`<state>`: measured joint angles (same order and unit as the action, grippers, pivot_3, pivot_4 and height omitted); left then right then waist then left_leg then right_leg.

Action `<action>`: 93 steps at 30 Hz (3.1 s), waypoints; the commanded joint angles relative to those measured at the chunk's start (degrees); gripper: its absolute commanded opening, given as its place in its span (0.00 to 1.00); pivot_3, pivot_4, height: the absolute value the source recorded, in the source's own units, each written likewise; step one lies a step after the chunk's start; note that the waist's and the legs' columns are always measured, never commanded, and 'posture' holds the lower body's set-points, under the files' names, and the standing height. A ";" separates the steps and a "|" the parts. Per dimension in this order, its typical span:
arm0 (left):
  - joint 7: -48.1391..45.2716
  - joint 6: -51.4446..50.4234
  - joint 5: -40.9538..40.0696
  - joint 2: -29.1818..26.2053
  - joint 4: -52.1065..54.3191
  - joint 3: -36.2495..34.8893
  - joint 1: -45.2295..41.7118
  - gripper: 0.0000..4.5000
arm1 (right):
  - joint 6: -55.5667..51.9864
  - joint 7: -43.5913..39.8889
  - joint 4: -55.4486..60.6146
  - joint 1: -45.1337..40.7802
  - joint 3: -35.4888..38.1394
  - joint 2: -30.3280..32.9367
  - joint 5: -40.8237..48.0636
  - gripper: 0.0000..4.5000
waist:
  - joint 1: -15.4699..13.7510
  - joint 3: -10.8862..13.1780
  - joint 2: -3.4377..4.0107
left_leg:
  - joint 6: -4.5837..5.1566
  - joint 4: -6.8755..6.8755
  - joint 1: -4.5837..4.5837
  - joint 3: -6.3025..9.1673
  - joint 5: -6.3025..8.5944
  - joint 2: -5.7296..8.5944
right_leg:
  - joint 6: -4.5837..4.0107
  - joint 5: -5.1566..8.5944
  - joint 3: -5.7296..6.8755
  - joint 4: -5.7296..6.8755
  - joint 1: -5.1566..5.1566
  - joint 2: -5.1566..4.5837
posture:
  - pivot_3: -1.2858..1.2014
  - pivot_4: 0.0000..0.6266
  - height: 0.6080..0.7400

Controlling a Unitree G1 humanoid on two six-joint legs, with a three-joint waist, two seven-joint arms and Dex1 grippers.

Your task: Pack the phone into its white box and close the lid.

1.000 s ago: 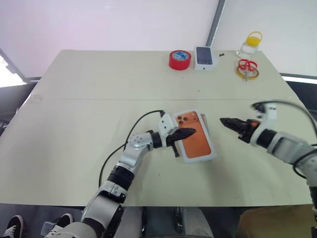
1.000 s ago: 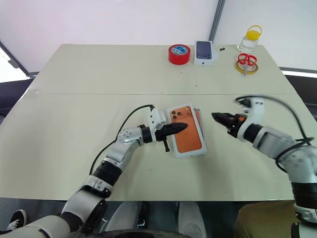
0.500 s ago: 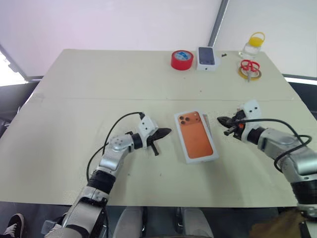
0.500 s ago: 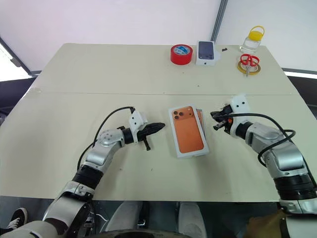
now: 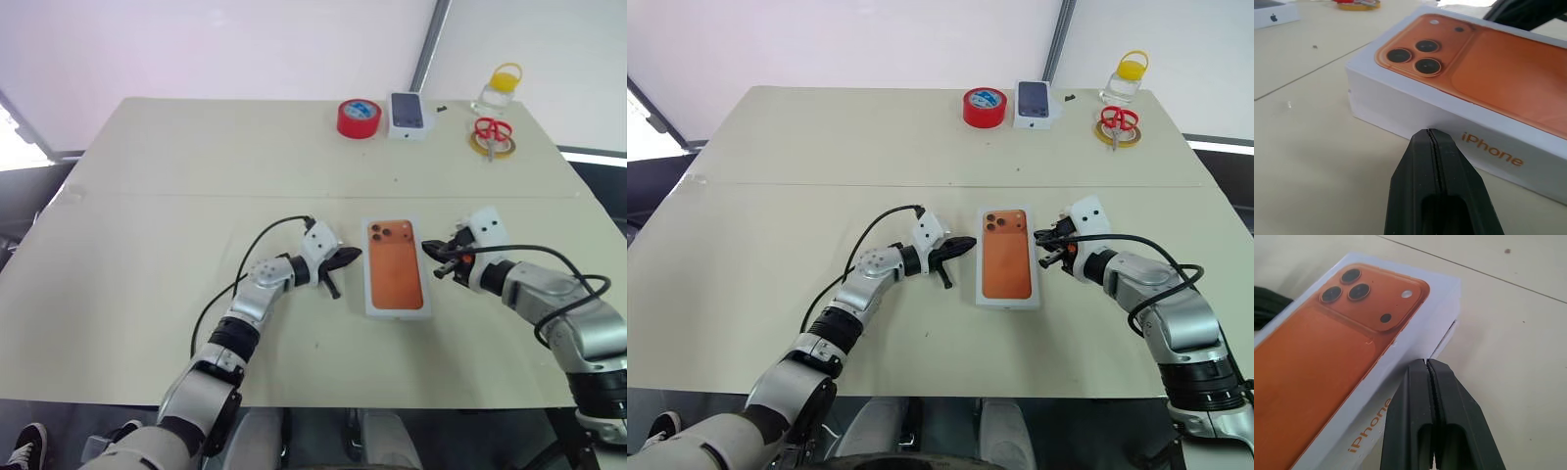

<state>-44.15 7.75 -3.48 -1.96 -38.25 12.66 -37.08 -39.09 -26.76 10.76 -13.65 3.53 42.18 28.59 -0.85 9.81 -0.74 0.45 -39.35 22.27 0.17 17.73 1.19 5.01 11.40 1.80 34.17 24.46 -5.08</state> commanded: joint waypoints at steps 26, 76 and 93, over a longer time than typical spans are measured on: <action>1.70 0.41 0.76 3.34 -3.00 -1.64 -3.96 0.00 | 3.29 -0.44 -10.77 -10.59 -3.44 -8.27 -14.89 0.01 | 0.12 0.00 0.01 | 0.00 0.00 -0.02 -0.01 -0.01 0.01 | 0.02 -0.02 0.01 0.07 0.01 0.02 | 0.52 0.24 1.00; -6.78 -6.35 0.90 -1.94 2.69 -0.43 -1.13 0.00 | 7.73 -24.75 2.71 7.88 -2.81 2.13 -9.21 0.01 | 0.19 -0.13 -0.16 | -0.01 0.17 -0.86 0.13 0.03 -0.06 | 0.12 0.04 0.09 -0.07 -0.85 0.01 | 0.52 0.24 1.00; -7.59 -11.83 -8.26 -23.23 24.37 -14.63 8.96 0.99 | 11.72 -26.54 -3.73 2.58 8.18 1.83 -2.76 1.00 | 0.09 -0.05 -0.10 | -0.02 0.15 -0.76 0.05 0.03 0.01 | -0.05 0.14 0.00 -0.08 -0.72 -0.11 | 0.52 0.24 1.00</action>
<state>-52.13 -5.57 -11.64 -24.42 -15.29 -0.24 -28.42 -29.42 -52.34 7.93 -9.78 9.16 43.09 25.50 -0.76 9.76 -0.84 0.43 -39.19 21.51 0.21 17.76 1.20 4.96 11.54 1.80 34.10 23.75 -5.19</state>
